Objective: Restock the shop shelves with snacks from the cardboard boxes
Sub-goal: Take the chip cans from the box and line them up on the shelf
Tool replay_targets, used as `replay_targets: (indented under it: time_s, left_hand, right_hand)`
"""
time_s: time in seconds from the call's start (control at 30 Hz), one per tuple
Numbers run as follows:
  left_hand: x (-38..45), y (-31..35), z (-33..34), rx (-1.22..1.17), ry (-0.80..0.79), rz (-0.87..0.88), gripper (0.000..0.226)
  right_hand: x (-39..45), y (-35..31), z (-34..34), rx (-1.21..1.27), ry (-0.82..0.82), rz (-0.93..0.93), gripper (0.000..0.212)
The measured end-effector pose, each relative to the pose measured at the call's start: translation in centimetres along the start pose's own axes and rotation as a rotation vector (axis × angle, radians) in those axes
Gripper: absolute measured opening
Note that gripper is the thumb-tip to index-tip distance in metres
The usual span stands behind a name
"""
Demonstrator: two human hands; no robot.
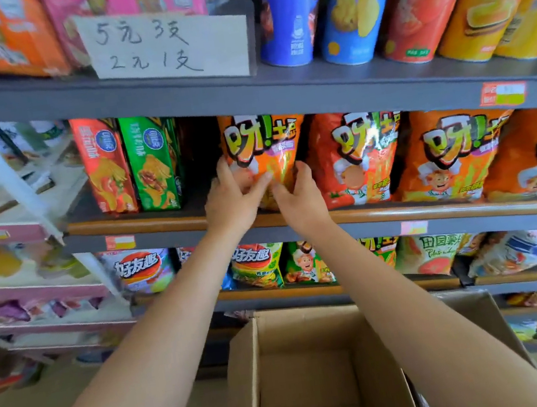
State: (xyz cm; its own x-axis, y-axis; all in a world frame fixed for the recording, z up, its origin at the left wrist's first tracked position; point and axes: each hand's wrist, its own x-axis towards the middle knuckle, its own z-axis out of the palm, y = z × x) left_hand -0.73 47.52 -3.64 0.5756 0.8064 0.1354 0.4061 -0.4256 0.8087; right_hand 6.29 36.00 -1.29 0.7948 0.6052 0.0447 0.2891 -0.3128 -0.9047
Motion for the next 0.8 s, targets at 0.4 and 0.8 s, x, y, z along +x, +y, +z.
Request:
replay_targets:
  time_s: [0.4, 0.8]
  left_hand:
    - [-0.7, 1.1, -1.1, 0.0, -0.046, 0.008, 0.091]
    - [-8.2, 9.5, 7.4, 0.178, 0.28, 0.607, 0.034]
  right_hand:
    - [0.1, -0.5, -1.2, -0.081, -0.015, 0.004, 0.061]
    - [-3.1, 5.6, -14.6, 0.01, 0.498, -0.243, 0.03]
